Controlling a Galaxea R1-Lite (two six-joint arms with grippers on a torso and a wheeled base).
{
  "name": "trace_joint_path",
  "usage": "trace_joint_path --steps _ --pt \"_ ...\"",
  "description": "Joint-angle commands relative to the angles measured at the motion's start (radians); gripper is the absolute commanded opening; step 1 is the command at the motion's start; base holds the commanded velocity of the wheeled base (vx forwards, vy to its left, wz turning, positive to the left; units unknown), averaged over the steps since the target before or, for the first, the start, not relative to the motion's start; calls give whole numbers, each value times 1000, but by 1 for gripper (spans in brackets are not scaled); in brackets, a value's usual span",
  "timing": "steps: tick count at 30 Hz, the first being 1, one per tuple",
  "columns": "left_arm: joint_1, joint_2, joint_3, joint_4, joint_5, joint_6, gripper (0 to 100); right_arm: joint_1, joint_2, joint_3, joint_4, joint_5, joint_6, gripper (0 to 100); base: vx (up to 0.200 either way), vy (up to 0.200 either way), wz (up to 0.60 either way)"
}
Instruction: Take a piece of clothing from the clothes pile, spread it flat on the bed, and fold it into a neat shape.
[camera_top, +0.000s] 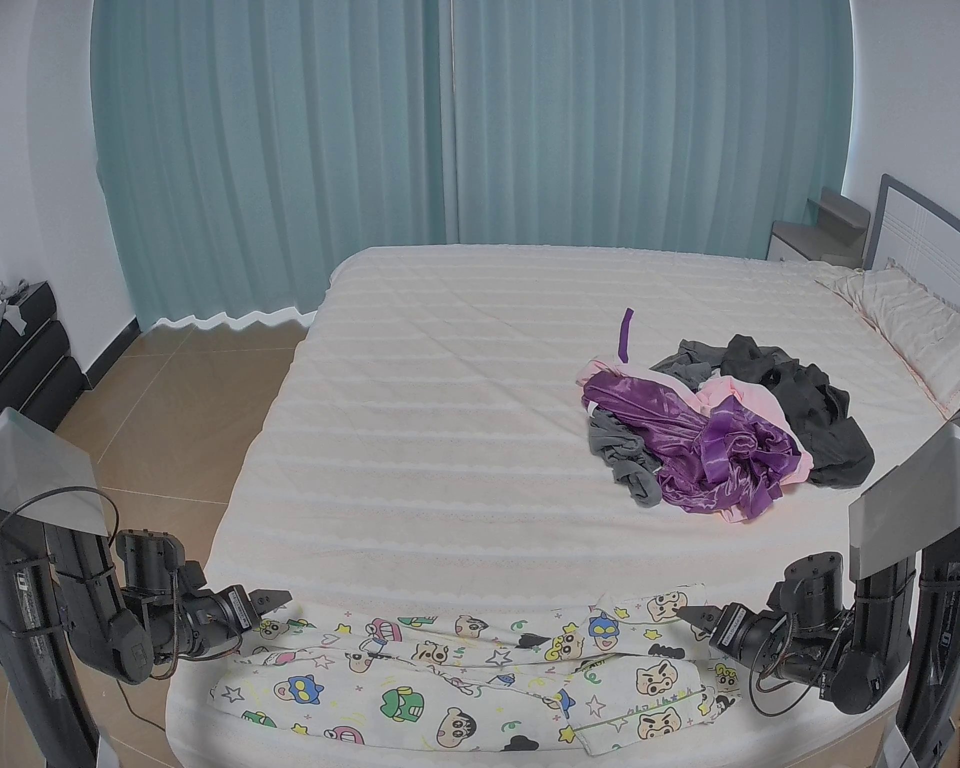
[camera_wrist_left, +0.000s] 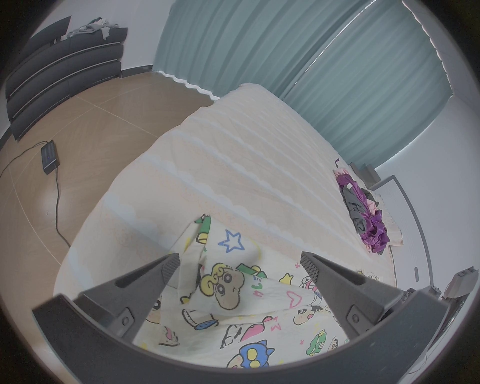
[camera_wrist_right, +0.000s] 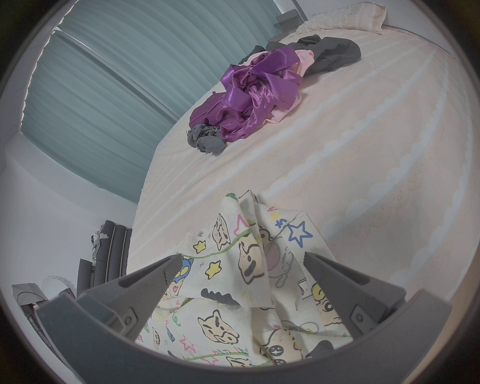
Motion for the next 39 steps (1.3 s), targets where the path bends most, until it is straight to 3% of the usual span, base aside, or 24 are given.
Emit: trace_joint_path --steps 1,8,9,14,23,34,39 --pt "-13 26 4 1 3 2 100 0 2 18 -15 0 0 100 0 0 0" --pt "-16 69 9 -1 6 39 100 0 2 18 -15 0 2 100 0 0 0" --pt "-16 70 11 -1 7 46 0 0 2 18 -15 0 2 100 0 0 0" --pt "-8 73 18 -3 64 86 0 0 2 18 -15 0 2 100 0 0 0" --pt "18 34 18 -7 67 97 0 5 2 18 -15 0 2 100 0 0 0" --pt "76 -48 6 -7 53 92 0 4 2 18 -15 0 2 100 0 0 0" --pt "90 -92 0 -10 3 94 0 5 2 18 -15 0 5 100 0 0 0"
